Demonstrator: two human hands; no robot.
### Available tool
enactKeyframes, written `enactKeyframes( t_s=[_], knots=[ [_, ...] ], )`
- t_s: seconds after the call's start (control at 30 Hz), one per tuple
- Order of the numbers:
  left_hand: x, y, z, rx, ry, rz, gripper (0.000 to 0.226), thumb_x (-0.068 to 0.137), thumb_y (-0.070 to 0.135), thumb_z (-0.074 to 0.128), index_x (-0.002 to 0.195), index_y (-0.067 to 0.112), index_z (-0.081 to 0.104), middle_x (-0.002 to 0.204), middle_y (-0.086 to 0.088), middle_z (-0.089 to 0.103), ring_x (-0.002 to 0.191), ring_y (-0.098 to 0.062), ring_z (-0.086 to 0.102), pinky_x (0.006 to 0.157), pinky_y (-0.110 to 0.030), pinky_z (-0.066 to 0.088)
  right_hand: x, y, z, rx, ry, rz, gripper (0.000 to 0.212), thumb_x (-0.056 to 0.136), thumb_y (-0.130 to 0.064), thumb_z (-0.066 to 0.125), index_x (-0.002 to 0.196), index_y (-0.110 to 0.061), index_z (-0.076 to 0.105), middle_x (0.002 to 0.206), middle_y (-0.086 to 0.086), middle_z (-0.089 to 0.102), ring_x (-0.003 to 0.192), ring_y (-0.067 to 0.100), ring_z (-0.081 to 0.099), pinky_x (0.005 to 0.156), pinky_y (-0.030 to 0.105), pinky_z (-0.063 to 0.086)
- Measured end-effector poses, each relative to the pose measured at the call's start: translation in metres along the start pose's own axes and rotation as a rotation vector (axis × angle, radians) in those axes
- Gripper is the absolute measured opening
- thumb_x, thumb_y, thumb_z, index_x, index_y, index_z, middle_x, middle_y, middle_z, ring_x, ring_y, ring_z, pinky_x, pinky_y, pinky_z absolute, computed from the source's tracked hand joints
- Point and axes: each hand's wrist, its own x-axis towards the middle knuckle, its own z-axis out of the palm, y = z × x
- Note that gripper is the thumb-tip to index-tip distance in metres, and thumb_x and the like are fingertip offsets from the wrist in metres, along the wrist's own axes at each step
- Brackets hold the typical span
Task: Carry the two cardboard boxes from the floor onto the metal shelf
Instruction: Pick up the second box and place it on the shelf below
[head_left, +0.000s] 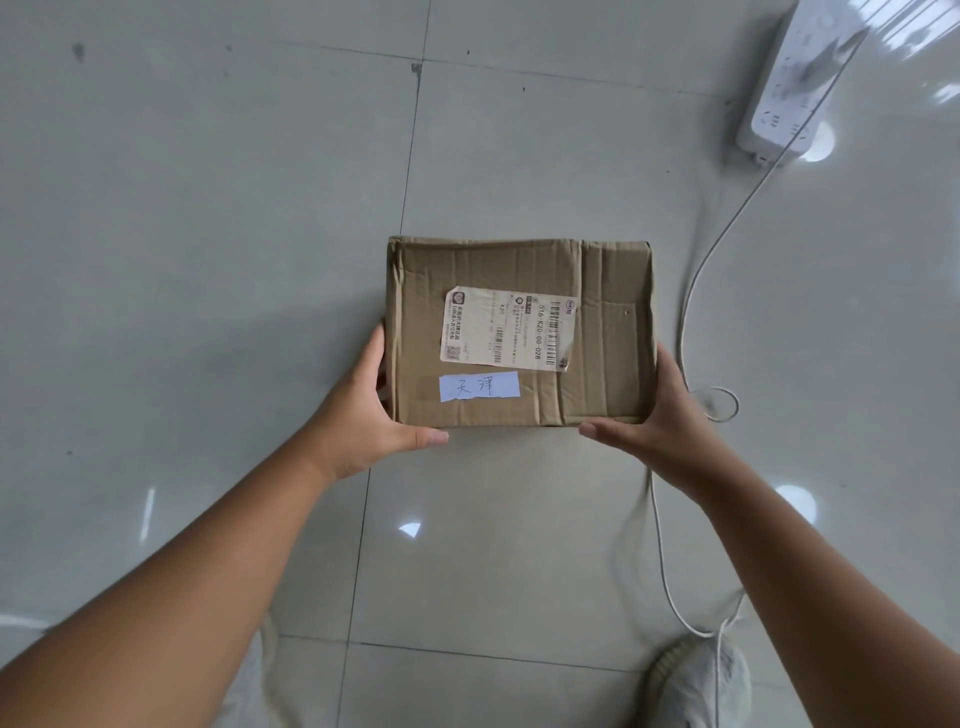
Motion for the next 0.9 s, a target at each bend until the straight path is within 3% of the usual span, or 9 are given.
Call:
enactKeyframes(
  t_s=[0.13, 0.2, 0.3, 0.4, 0.47, 0.53, 0.63, 0.8, 0.9],
  knots=[
    [-0.016, 0.025, -0.016, 0.012, 0.030, 0.039, 0.123, 0.068, -0.006, 0.093, 0.162, 0.031, 0.024, 0.141, 0.019, 0.061, 0.117, 0.011, 0.065, 0.096, -0.013, 0.054, -0.008, -0.023, -0.006, -0.008, 0.011, -0.044, 0.114, 0.068, -0.008, 0.096, 0.158, -0.019, 0.028, 0.136, -0.027, 0.050, 0.115, -0.031, 0.050, 0.092, -0.001, 0.044],
    [-0.026, 0.043, -0.026, 0.041, 0.040, 0.067, 0.120, 0.068, -0.003, 0.094, 0.162, 0.032, 0.027, 0.143, 0.015, 0.061, 0.123, 0.003, 0.065, 0.096, -0.014, 0.054, -0.016, -0.043, -0.011, -0.019, 0.028, -0.073, 0.120, 0.063, -0.024, 0.098, 0.160, -0.023, 0.026, 0.138, -0.027, 0.050, 0.120, -0.028, 0.048, 0.094, 0.000, 0.043],
    [-0.047, 0.080, -0.043, 0.039, 0.068, 0.109, 0.116, 0.068, 0.004, 0.096, 0.160, 0.034, 0.032, 0.145, 0.012, 0.062, 0.131, -0.011, 0.062, 0.095, -0.016, 0.055, -0.034, -0.081, -0.026, -0.030, 0.066, -0.118, 0.121, 0.057, -0.047, 0.092, 0.159, -0.029, 0.030, 0.141, -0.026, 0.054, 0.132, -0.012, 0.051, 0.105, 0.013, 0.045],
    [-0.078, 0.138, -0.058, 0.016, 0.094, 0.159, 0.110, 0.062, 0.031, 0.095, 0.155, 0.042, 0.037, 0.139, 0.016, 0.066, 0.127, -0.007, 0.064, 0.091, -0.020, 0.056, -0.062, -0.135, -0.050, -0.052, 0.105, -0.198, 0.101, 0.059, -0.045, 0.091, 0.143, -0.053, 0.034, 0.123, -0.056, 0.050, 0.120, -0.028, 0.049, 0.094, -0.001, 0.039],
    [-0.101, 0.185, -0.069, 0.010, 0.125, 0.193, 0.101, 0.059, 0.043, 0.089, 0.148, 0.052, 0.041, 0.134, 0.022, 0.068, 0.119, 0.000, 0.067, 0.092, -0.024, 0.055, -0.086, -0.179, -0.070, -0.066, 0.135, -0.236, 0.092, 0.062, -0.041, 0.090, 0.132, -0.060, 0.033, 0.116, -0.063, 0.048, 0.114, -0.034, 0.047, 0.089, -0.006, 0.036],
    [-0.126, 0.233, -0.083, 0.002, 0.156, 0.231, 0.100, 0.060, 0.046, 0.087, 0.148, 0.051, 0.042, 0.133, 0.024, 0.068, 0.116, 0.002, 0.068, 0.093, -0.024, 0.055, -0.109, -0.224, -0.092, -0.085, 0.155, -0.283, 0.090, 0.062, -0.050, 0.088, 0.133, -0.062, 0.035, 0.122, -0.055, 0.054, 0.120, -0.026, 0.051, 0.092, 0.001, 0.040],
    [-0.164, 0.297, -0.098, -0.022, 0.223, 0.316, 0.093, 0.063, 0.046, 0.084, 0.148, 0.042, 0.047, 0.132, 0.025, 0.070, 0.119, 0.005, 0.068, 0.094, -0.011, 0.052, -0.141, -0.290, -0.125, -0.118, 0.157, -0.340, 0.092, 0.063, -0.062, 0.082, 0.141, -0.062, 0.034, 0.134, -0.036, 0.059, 0.128, -0.012, 0.056, 0.099, 0.015, 0.047],
    [-0.243, 0.415, -0.130, -0.096, 0.359, 0.416, 0.066, 0.063, 0.045, 0.082, 0.122, 0.065, 0.060, 0.122, 0.028, 0.075, 0.111, 0.008, 0.070, 0.089, -0.008, 0.052, -0.209, -0.412, -0.174, -0.150, 0.206, -0.451, 0.082, 0.066, -0.065, 0.079, 0.138, -0.063, 0.039, 0.131, -0.035, 0.063, 0.125, -0.010, 0.060, 0.095, 0.013, 0.050],
    [-0.302, 0.473, -0.147, -0.123, 0.411, 0.472, 0.062, 0.064, 0.045, 0.081, 0.119, 0.066, 0.062, 0.121, 0.025, 0.076, 0.110, 0.006, 0.072, 0.089, -0.010, 0.055, -0.256, -0.476, -0.193, -0.157, 0.210, -0.489, 0.088, 0.061, -0.071, 0.080, 0.140, -0.057, 0.044, 0.131, -0.022, 0.068, 0.121, 0.000, 0.065, 0.094, 0.029, 0.055]
  ],
)
